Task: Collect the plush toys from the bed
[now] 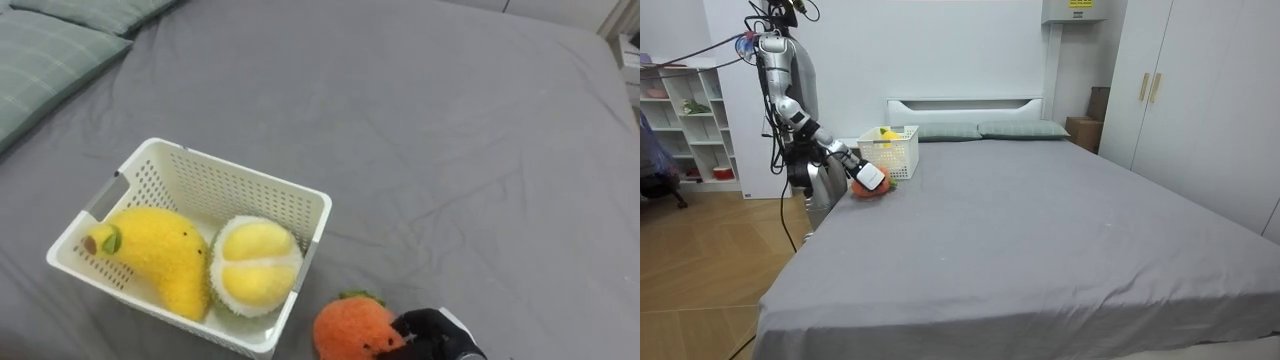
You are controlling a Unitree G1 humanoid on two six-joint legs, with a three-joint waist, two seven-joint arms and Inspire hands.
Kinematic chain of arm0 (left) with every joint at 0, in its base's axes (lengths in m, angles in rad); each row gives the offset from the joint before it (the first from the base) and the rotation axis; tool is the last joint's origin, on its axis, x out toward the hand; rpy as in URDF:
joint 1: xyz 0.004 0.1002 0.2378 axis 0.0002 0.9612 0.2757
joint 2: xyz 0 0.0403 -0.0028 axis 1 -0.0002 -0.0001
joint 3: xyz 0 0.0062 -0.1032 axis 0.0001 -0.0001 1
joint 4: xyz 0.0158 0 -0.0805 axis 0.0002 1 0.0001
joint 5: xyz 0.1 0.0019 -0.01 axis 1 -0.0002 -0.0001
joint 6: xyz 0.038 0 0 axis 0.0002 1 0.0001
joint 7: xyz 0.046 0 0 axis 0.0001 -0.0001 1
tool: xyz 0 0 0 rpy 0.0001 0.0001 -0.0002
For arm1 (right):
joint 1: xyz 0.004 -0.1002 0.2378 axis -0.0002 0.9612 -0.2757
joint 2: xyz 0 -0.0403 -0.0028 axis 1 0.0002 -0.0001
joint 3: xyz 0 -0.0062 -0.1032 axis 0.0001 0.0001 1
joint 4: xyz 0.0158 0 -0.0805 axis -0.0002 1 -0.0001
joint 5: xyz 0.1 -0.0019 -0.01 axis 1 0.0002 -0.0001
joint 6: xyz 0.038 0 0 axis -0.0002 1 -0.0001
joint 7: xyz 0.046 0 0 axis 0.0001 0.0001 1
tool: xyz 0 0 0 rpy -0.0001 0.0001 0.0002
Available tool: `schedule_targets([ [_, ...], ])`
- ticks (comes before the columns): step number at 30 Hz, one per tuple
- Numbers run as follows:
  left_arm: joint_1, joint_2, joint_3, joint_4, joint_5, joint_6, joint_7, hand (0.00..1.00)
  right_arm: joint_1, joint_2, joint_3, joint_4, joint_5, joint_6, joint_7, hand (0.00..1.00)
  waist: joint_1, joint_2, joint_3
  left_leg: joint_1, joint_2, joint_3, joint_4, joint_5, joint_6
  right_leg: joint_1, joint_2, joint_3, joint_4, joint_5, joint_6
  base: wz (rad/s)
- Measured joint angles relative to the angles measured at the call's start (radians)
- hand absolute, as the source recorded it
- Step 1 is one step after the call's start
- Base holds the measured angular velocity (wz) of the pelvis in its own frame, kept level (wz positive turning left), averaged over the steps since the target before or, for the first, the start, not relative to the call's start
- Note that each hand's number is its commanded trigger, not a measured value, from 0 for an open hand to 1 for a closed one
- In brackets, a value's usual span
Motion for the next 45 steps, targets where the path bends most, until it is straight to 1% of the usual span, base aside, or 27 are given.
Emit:
schedule_targets([
  [1,0.000,0.000,0.001,0.000,0.000,-0.002,-0.004,0.00,0.000,0.000,0.000,-0.001,-0.001,0.000,0.000,1.00,0.000,0.000,-0.0003,0.002,0.000,0.000,0.000,0.000,0.000,0.002,0.000,0.003,0.000,0.000,0.001,0.00],
  [3,-0.002,0.000,0.011,-0.001,0.000,-0.017,-0.012,0.00,-0.001,-0.003,-0.011,-0.012,-0.001,-0.001,0.000,1.00,0.001,0.000,-0.0003,0.003,0.000,0.004,0.000,0.000,0.000,0.002,0.001,0.010,0.000,-0.001,0.001,-0.04],
  [5,-0.002,0.000,0.011,-0.001,-0.003,-0.018,-0.012,0.00,-0.001,-0.004,-0.030,-0.015,0.000,-0.003,-0.004,1.00,0.001,0.002,-0.0001,0.004,0.001,0.010,0.000,0.000,0.000,0.002,0.001,0.017,0.000,-0.001,0.002,-0.08],
  [7,0.000,0.000,0.011,-0.002,-0.009,-0.018,-0.012,0.00,0.009,-0.012,-0.037,-0.057,0.001,-0.002,-0.016,1.00,-0.006,0.002,0.0001,0.005,0.001,0.014,0.000,0.000,0.000,0.000,0.001,0.020,0.001,-0.001,0.002,-0.07],
  [9,0.000,0.000,0.011,-0.002,-0.004,-0.019,-0.012,0.00,0.034,-0.015,-0.064,-0.161,-0.001,-0.003,-0.029,1.00,-0.020,0.002,0.0003,0.007,0.002,0.021,0.000,0.000,0.000,-0.001,0.001,0.026,0.002,-0.001,0.002,-0.07],
  [10,0.001,0.000,0.011,-0.001,-0.002,-0.019,-0.012,0.00,0.038,-0.015,-0.074,-0.184,-0.001,-0.007,-0.032,1.00,-0.026,0.002,0.0004,0.010,0.002,0.022,0.000,0.000,0.000,0.000,0.002,0.028,0.002,-0.001,0.002,-0.08],
  [12,0.001,0.000,0.019,0.001,-0.001,-0.026,-0.012,0.00,0.041,-0.017,-0.117,-0.238,0.015,-0.028,-0.050,1.00,-0.033,0.004,0.0011,0.024,0.005,0.036,-0.005,0.000,0.001,0.004,0.003,0.040,0.003,-0.001,0.002,-0.16],
  [14,-0.001,0.000,0.029,0.001,-0.001,-0.036,-0.012,0.00,0.045,-0.027,-0.141,-0.283,0.028,-0.030,-0.067,1.00,-0.035,0.003,0.0010,0.029,0.008,0.052,-0.010,0.000,0.001,-0.001,0.004,0.051,0.005,-0.001,0.002,-0.22],
  [16,0.000,0.001,0.033,0.000,0.001,-0.037,-0.012,0.00,0.051,-0.037,-0.159,-0.332,0.041,-0.030,-0.077,1.00,-0.043,0.003,0.0010,0.030,0.008,0.056,-0.011,-0.001,0.002,-0.003,0.004,0.056,0.005,-0.001,0.002,-0.13],
  [17,-0.001,0.001,0.034,0.001,0.002,-0.037,-0.012,0.00,0.051,-0.046,-0.167,-0.364,0.042,-0.030,-0.079,1.00,-0.054,0.003,0.0008,0.032,0.009,0.060,-0.012,-0.002,0.002,-0.006,0.004,0.064,0.005,-0.001,0.003,-0.14],
  [19,0.002,0.001,0.037,0.001,0.003,-0.035,-0.013,0.00,0.052,-0.049,-0.189,-0.428,0.042,-0.028,-0.076,1.00,-0.056,0.003,0.0006,0.037,0.012,0.076,-0.016,-0.002,0.002,-0.007,0.007,0.076,0.006,-0.001,0.003,-0.20],
  [21,0.008,0.001,0.038,0.001,0.020,-0.029,-0.015,0.00,0.052,-0.054,-0.209,-0.516,0.043,-0.029,-0.078,1.00,-0.064,0.002,-0.0004,0.042,0.013,0.081,-0.022,-0.002,0.002,-0.006,0.008,0.079,0.006,0.000,0.003,-0.09],
  [23,0.008,0.001,0.038,0.001,0.024,-0.028,-0.017,0.00,0.051,-0.054,-0.223,-0.563,0.043,-0.030,-0.079,1.00,-0.067,0.001,-0.0011,0.048,0.014,0.084,-0.024,-0.002,0.002,-0.004,0.009,0.086,0.005,0.000,0.002,-0.04],
  [26,0.009,0.001,0.049,0.001,0.034,-0.028,-0.031,0.00,0.042,-0.054,-0.231,-0.590,0.042,-0.029,-0.087,1.00,-0.057,-0.002,-0.0026,0.053,0.015,0.087,-0.029,-0.002,0.001,-0.001,0.010,0.090,0.006,0.000,0.002,-0.03],
  [31,0.008,0.000,0.058,0.004,0.033,-0.028,-0.040,0.00,0.037,-0.054,-0.231,-0.647,0.042,-0.029,-0.086,1.00,-0.053,-0.004,-0.0032,0.052,0.015,0.088,-0.028,-0.002,0.002,-0.004,0.010,0.093,0.009,0.000,0.002,-0.01],
  [33,0.005,0.002,0.071,0.020,0.035,-0.029,-0.053,0.00,0.031,-0.054,-0.230,-0.711,0.029,-0.028,-0.074,1.00,-0.050,-0.003,-0.0028,0.052,0.016,0.094,-0.029,-0.002,0.001,-0.006,0.012,0.102,0.012,0.000,0.002,-0.08],
  [36,0.005,0.002,0.083,0.027,0.042,-0.029,-0.055,0.00,0.006,-0.054,-0.231,-0.764,0.029,-0.028,-0.066,1.00,-0.051,-0.003,-0.0024,0.053,0.017,0.094,-0.033,-0.002,0.001,-0.005,0.012,0.102,0.017,0.000,0.002,-0.01],
  [40,0.010,0.002,0.087,0.029,0.043,-0.028,-0.039,0.00,0.002,-0.054,-0.227,-0.804,0.041,-0.026,-0.065,1.00,-0.030,-0.009,-0.0030,0.054,0.017,0.095,-0.034,-0.002,0.001,-0.006,0.011,0.102,0.020,0.000,0.002,0.00],
  [42,0.015,0.002,0.089,0.029,0.044,-0.025,-0.026,0.00,-0.010,-0.054,-0.226,-0.822,0.038,0.006,-0.059,1.00,-0.018,-0.014,-0.0044,0.054,0.017,0.094,-0.034,-0.002,0.001,-0.007,0.011,0.102,0.020,0.000,0.002,0.00],
  [43,0.016,0.002,0.089,0.029,0.044,-0.024,-0.025,0.00,-0.014,-0.054,-0.226,-0.830,0.039,0.013,-0.056,1.00,-0.015,-0.014,-0.0046,0.054,0.017,0.094,-0.034,-0.002,0.001,-0.008,0.011,0.101,0.020,0.000,0.002,0.00],
  [45,0.017,0.002,0.088,0.036,0.046,-0.014,-0.025,0.00,-0.032,-0.054,-0.226,-0.854,0.039,0.014,-0.054,1.00,-0.001,-0.016,-0.0044,0.054,0.017,0.094,-0.032,-0.002,0.001,-0.010,0.011,0.100,0.021,0.000,0.002,0.00],
])
